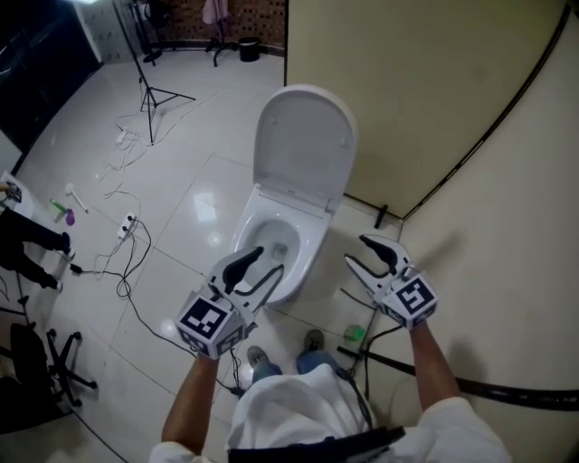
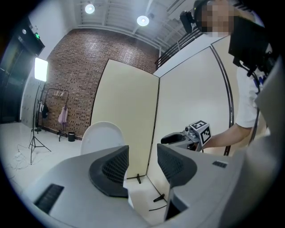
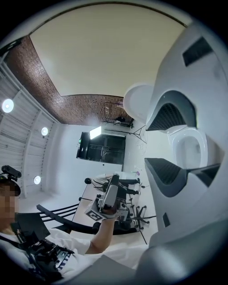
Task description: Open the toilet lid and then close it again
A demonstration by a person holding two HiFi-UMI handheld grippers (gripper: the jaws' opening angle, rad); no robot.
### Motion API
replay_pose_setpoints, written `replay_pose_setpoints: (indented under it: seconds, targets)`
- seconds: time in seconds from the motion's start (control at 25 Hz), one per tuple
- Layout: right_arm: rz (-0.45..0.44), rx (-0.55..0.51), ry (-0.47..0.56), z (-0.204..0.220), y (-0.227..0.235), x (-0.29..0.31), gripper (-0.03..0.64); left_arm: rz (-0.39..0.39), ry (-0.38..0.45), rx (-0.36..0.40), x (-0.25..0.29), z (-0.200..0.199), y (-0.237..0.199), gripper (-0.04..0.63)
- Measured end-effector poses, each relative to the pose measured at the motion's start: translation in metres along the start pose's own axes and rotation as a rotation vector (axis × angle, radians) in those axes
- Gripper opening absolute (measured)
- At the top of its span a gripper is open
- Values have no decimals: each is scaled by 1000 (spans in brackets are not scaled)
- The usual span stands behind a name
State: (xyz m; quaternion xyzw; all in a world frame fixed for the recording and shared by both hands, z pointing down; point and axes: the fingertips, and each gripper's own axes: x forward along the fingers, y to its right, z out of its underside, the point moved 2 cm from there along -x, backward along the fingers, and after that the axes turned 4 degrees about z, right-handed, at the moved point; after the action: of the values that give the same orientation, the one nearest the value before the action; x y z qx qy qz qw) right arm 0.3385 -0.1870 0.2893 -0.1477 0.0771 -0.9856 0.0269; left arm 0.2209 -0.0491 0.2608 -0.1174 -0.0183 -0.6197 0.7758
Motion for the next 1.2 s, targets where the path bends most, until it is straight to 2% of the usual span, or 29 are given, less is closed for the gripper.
replay_pose_setpoints:
  seconds: [0.36,0.6,0.8,0.92,1.04,1.2]
  targets:
    - [45,71,-43,21,78,8,192,-23,-9,-3,44,-8,-17,192]
    - [76,154,-50,42,172,52,193,-24,-3,17,76,-9,-31,192]
    - [51,217,-81,50,247,115,275,-29,-33,32,100,-16,-44,192]
    - [42,263,-95,53,279,152,323,-37,-50,14,107,-20,-48,192]
    - [47,278,-87,39,314,190,367,-43,-35,-1,118,-24,-60,192]
    - [21,337,-57,44,332,217,377,-57,-20,7,126,-5,-57,192]
